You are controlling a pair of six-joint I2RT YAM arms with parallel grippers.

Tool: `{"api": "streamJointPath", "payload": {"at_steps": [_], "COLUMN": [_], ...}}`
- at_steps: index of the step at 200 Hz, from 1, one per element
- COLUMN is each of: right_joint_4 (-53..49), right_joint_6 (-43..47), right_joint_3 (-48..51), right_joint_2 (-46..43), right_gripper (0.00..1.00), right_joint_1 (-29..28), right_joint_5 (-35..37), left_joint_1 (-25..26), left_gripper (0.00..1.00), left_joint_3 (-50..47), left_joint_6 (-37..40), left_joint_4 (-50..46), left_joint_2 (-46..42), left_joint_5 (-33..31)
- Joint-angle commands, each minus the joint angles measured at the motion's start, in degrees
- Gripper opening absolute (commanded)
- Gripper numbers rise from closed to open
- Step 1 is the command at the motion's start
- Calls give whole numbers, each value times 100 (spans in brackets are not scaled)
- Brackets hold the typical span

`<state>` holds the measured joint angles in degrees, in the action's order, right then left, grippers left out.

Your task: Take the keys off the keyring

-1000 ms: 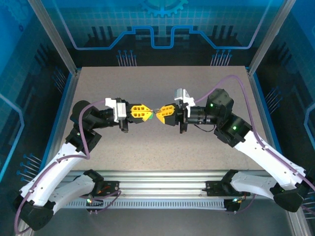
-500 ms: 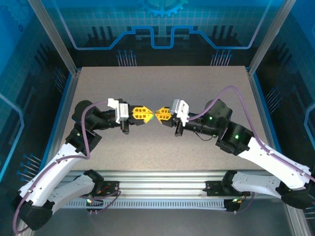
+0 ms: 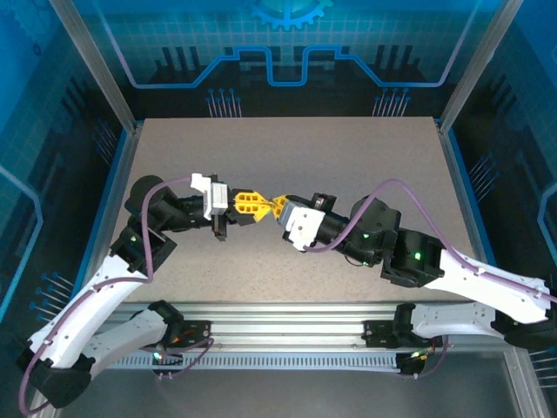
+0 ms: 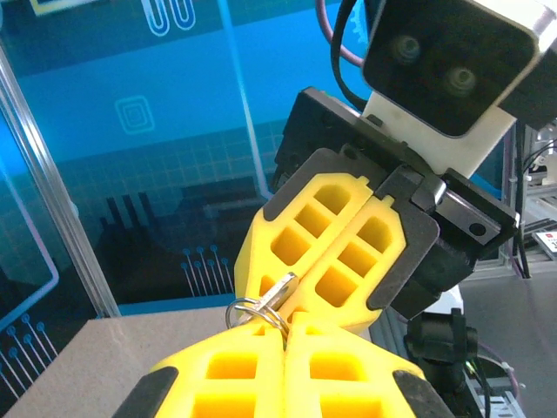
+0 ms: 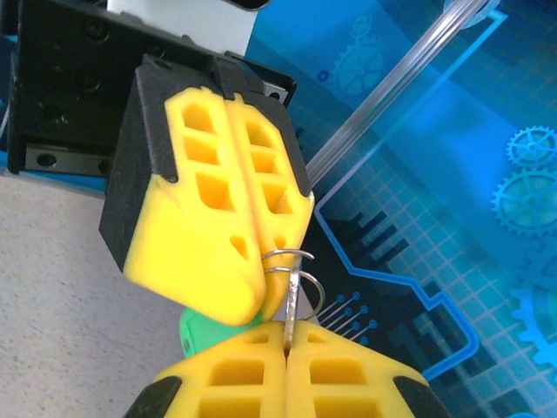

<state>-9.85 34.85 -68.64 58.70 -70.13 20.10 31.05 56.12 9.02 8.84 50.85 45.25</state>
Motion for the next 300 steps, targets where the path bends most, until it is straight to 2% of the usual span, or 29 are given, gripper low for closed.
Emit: {"api": "streamJointPath", "payload": {"at_steps": [1, 14, 40, 65, 87, 107, 137, 167, 200, 216, 264, 300], "right_joint_4": [-423, -468, -498, -559, -594, -716, -524, -376, -81, 39, 291, 264], "right_joint_6": [703, 859, 1777, 1994, 2363, 2414, 2260, 2159, 1868, 1716, 1542, 1314], "right_joint_3": [460, 488, 634, 743, 786, 668, 751, 673, 612, 579, 572, 584], "right_joint_2": [-57, -106, -7, -34, 132, 244, 39, 28, -30, -30, -130, -204], "right_gripper": [0, 0, 0, 0, 0, 0, 0, 0, 0, 0, 0, 0], "right_joint_1": [-370, -428, -865, -1003, -1259, -1364, -1187, -1124, -889, -764, -515, -345], "right_joint_5": [-993, -1003, -351, -380, -106, -182, -428, -513, -638, -678, -898, -1052], "left_joint_1": [-21, -29, -42, -93, -90, -93, -92, -96, -94, -98, -91, -95], "left_gripper": [0, 0, 0, 0, 0, 0, 0, 0, 16, 18, 39, 50], "left_joint_3": [202, 195, 259, 260, 251, 254, 109, 22, -146, -229, -339, -399], "left_joint_6": [-98, -151, -266, -414, -488, -485, -484, -564, -569, -594, -599, -585], "left_joint_4": [112, 144, 156, 253, 294, 250, 323, 456, 547, 608, 625, 609], "left_joint_2": [162, 194, 293, 344, 403, 421, 338, 356, 277, 251, 146, 59], "left_joint_5": [-701, -703, -736, -695, -667, -704, -790, -619, -685, -680, -815, -900]}}
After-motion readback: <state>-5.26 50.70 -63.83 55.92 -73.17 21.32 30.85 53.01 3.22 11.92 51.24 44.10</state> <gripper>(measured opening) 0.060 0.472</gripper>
